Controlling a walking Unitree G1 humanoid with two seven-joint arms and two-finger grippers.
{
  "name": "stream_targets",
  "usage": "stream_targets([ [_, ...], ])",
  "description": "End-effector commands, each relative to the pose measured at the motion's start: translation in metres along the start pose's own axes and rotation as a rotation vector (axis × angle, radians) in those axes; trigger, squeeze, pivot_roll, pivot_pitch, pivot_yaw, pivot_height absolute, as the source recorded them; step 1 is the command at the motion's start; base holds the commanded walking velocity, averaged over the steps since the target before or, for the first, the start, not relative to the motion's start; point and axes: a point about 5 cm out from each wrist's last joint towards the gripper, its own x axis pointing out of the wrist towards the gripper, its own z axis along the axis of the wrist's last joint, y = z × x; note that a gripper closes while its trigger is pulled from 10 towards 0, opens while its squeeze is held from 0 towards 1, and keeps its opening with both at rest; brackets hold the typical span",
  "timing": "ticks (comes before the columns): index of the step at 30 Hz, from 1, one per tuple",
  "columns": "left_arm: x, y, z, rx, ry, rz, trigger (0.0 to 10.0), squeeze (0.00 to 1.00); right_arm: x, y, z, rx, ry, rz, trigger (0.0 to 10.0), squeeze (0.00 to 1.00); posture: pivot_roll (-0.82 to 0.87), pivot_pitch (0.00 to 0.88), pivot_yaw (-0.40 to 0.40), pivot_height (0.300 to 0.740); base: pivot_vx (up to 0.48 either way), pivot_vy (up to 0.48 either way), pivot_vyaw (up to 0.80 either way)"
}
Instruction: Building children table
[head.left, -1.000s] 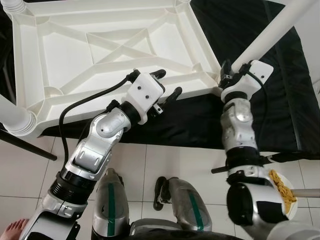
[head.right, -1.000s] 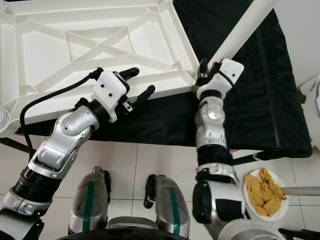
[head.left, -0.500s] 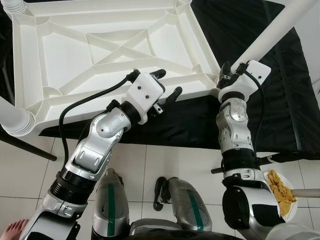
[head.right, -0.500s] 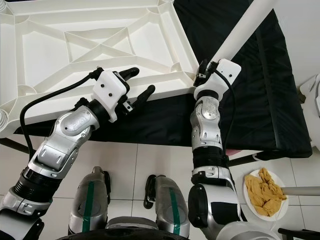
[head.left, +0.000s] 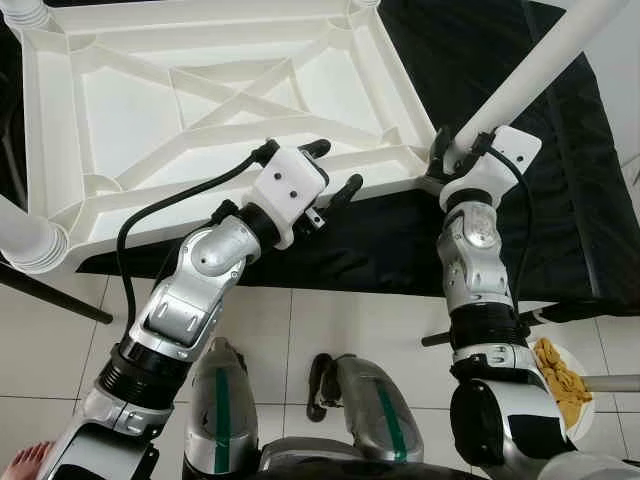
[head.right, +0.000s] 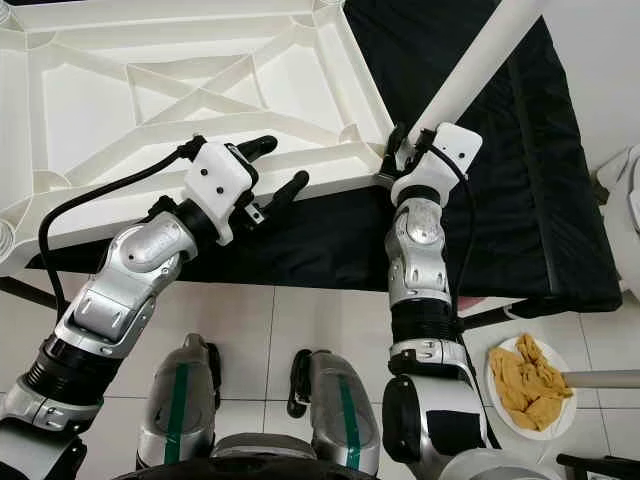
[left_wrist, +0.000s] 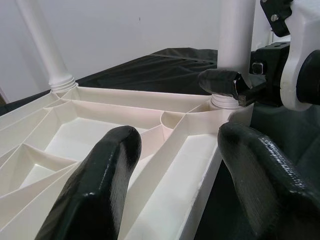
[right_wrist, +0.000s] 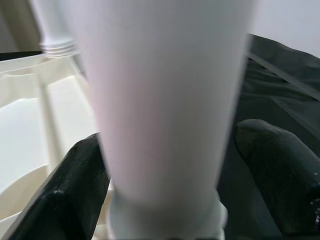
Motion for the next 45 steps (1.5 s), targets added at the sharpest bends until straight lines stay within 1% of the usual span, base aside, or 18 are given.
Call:
stream_targets([
  [1, 0.000, -0.007, -0.001, -0.005, -0.002, -0.074, 10.0, 0.00, 0.000, -0.003, -0.002, 0.003, 0.016, 0.055, 10.0, 0.00, 0.12, 0.012, -0.118, 0.740, 0.000, 0.000, 0.00],
  [2, 0.000, -0.007, -0.001, -0.005, -0.002, -0.074, 10.0, 0.00, 0.000, -0.003, -0.002, 0.003, 0.016, 0.055, 10.0, 0.00, 0.12, 0.012, -0.118, 0.740, 0.000, 0.000, 0.00],
  [5, 0.001, -0.007, -0.001, 0.000, -0.003, -0.076, 10.0, 0.00, 0.002, -0.003, -0.003, -0.021, 0.027, 0.139, 10.0, 0.00, 0.11, 0.007, -0.115, 0.740, 0.000, 0.000, 0.00],
  [6, 0.001, -0.007, -0.001, 0.000, -0.003, -0.076, 10.0, 0.00, 0.002, -0.003, -0.003, -0.021, 0.027, 0.139, 10.0, 0.00, 0.11, 0.007, -0.115, 0.740, 0.000, 0.000, 0.00],
  [8, 0.001, -0.006, 0.001, -0.001, -0.009, -0.076, 10.0, 0.00, 0.006, -0.005, -0.003, -0.035, 0.034, 0.190, 10.0, 0.00, 0.11, 0.008, -0.115, 0.740, 0.000, 0.000, 0.00],
  [11, 0.002, -0.005, 0.001, -0.002, -0.011, -0.075, 10.0, 0.00, 0.009, -0.005, -0.002, -0.049, 0.031, 0.222, 10.0, 0.00, 0.10, 0.010, -0.110, 0.740, 0.000, 0.000, 0.00],
  [12, 0.002, -0.005, 0.001, -0.002, -0.012, -0.075, 10.0, 0.00, 0.011, -0.006, 0.000, -0.064, 0.034, 0.259, 10.0, 0.00, 0.10, 0.010, -0.110, 0.740, 0.000, 0.000, 0.00],
  [13, 0.002, -0.005, 0.001, -0.002, -0.012, -0.075, 10.0, 0.00, 0.011, -0.006, 0.000, -0.064, 0.034, 0.259, 10.0, 0.00, 0.10, 0.010, -0.110, 0.740, 0.000, 0.000, 0.00],
  [14, 0.002, -0.005, 0.002, -0.002, -0.014, -0.074, 10.0, 0.00, 0.015, -0.008, 0.003, -0.076, 0.027, 0.292, 10.0, 0.00, 0.10, 0.011, -0.108, 0.740, 0.000, 0.000, 0.00],
  [15, 0.002, -0.005, 0.002, -0.002, -0.014, -0.074, 10.0, 0.00, 0.015, -0.008, 0.003, -0.076, 0.027, 0.292, 10.0, 0.00, 0.10, 0.011, -0.108, 0.740, 0.000, 0.000, 0.00],
  [18, 0.002, -0.003, 0.004, 0.000, -0.020, -0.071, 10.0, 0.00, 0.026, -0.009, 0.021, -0.123, -0.021, 0.424, 10.0, 0.00, 0.10, 0.021, -0.104, 0.740, 0.000, 0.000, 0.00],
  [20, 0.002, -0.003, 0.004, 0.000, -0.020, -0.071, 10.0, 0.00, 0.026, -0.009, 0.021, -0.123, -0.021, 0.424, 10.0, 0.00, 0.10, 0.021, -0.104, 0.740, 0.000, 0.000, 0.00],
  [23, 0.002, -0.002, 0.005, 0.002, -0.020, -0.067, 10.0, 0.00, 0.031, -0.012, 0.028, -0.156, -0.034, 0.511, 10.0, 0.00, 0.11, 0.031, -0.107, 0.740, 0.000, 0.000, 0.00],
  [26, 0.002, -0.002, 0.005, 0.002, -0.020, -0.063, 10.0, 0.00, 0.033, -0.014, 0.029, -0.172, -0.030, 0.541, 10.0, 0.00, 0.11, 0.036, -0.107, 0.740, 0.000, 0.000, 0.00],
  [28, 0.002, -0.001, 0.006, 0.000, -0.020, -0.053, 10.0, 0.00, 0.036, -0.018, 0.029, -0.192, -0.009, 0.594, 10.0, 0.00, 0.11, 0.044, -0.111, 0.740, 0.000, 0.000, 0.00],
  [37, 0.000, 0.001, 0.006, -0.001, -0.018, -0.044, 10.0, 0.00, 0.037, -0.021, 0.029, -0.196, 0.004, 0.640, 10.0, 0.00, 0.12, 0.053, -0.114, 0.740, 0.000, 0.000, 0.00],
  [39, 0.000, 0.002, 0.006, -0.001, -0.016, -0.039, 10.0, 0.00, 0.037, -0.023, 0.029, -0.186, 0.012, 0.689, 10.0, 0.00, 0.12, 0.056, -0.113, 0.740, 0.000, 0.000, 0.00],
  [45, -0.001, 0.002, 0.006, -0.001, -0.013, -0.041, 10.0, 0.00, 0.036, -0.025, 0.027, -0.165, 0.018, 0.736, 10.0, 0.00, 0.12, 0.058, -0.109, 0.740, 0.000, 0.000, 0.00],
])
